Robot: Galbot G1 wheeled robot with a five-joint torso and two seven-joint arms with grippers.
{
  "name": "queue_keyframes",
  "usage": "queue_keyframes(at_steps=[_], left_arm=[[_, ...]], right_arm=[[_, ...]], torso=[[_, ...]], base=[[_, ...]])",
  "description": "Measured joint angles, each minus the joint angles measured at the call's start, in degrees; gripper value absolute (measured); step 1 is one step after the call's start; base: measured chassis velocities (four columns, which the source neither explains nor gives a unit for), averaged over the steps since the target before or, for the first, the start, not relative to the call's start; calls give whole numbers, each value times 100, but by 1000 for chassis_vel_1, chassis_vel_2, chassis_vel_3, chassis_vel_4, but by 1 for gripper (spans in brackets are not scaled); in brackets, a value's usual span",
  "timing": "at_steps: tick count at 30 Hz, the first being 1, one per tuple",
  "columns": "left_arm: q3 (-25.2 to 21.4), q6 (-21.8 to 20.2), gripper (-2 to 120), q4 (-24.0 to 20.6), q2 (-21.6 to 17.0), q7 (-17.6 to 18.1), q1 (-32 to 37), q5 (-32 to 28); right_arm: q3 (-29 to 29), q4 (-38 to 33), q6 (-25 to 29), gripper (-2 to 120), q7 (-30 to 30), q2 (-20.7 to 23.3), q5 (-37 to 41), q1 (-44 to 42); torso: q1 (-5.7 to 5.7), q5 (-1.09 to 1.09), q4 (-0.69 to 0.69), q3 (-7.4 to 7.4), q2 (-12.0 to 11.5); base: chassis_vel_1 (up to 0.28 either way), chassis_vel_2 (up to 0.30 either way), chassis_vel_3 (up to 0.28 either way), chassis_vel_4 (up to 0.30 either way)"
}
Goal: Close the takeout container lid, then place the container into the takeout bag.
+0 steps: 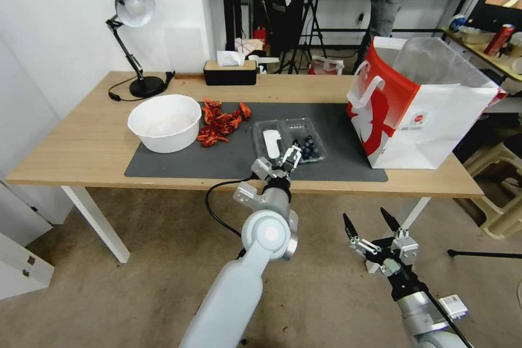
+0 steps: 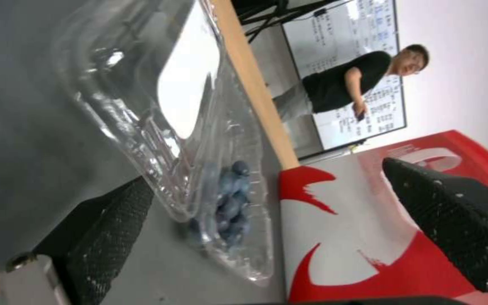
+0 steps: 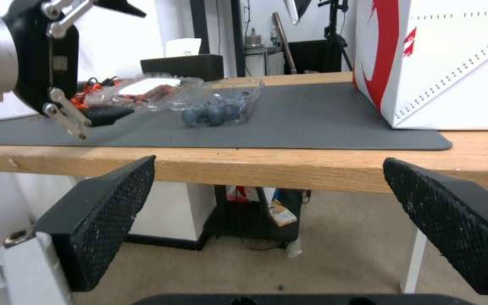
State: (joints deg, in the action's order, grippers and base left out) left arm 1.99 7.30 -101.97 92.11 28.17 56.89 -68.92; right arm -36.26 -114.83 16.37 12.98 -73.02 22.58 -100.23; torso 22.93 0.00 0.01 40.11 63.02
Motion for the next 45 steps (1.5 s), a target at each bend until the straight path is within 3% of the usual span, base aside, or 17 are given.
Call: queue_keyframes(at_steps=[22, 34, 45], left_arm=[[-13, 56, 100, -222, -22, -609, 66, -3], [71, -84, 100, -285, -355, -1082, 9, -23], [153, -218, 100, -79, -779, -1592, -267, -249]], right_arm=[[15, 1, 40, 100, -26, -48, -68, -27], [19, -22, 51, 100, -53, -62, -126, -49], [31, -37, 84, 100, -74, -107, -198, -80]], torso=[[-2, -1, -1, -1, 0], [-1, 0, -1, -1, 0], [-1, 0, -1, -1, 0]], base=[[0, 0, 0, 0], [0, 0, 0, 0], [0, 0, 0, 0]])
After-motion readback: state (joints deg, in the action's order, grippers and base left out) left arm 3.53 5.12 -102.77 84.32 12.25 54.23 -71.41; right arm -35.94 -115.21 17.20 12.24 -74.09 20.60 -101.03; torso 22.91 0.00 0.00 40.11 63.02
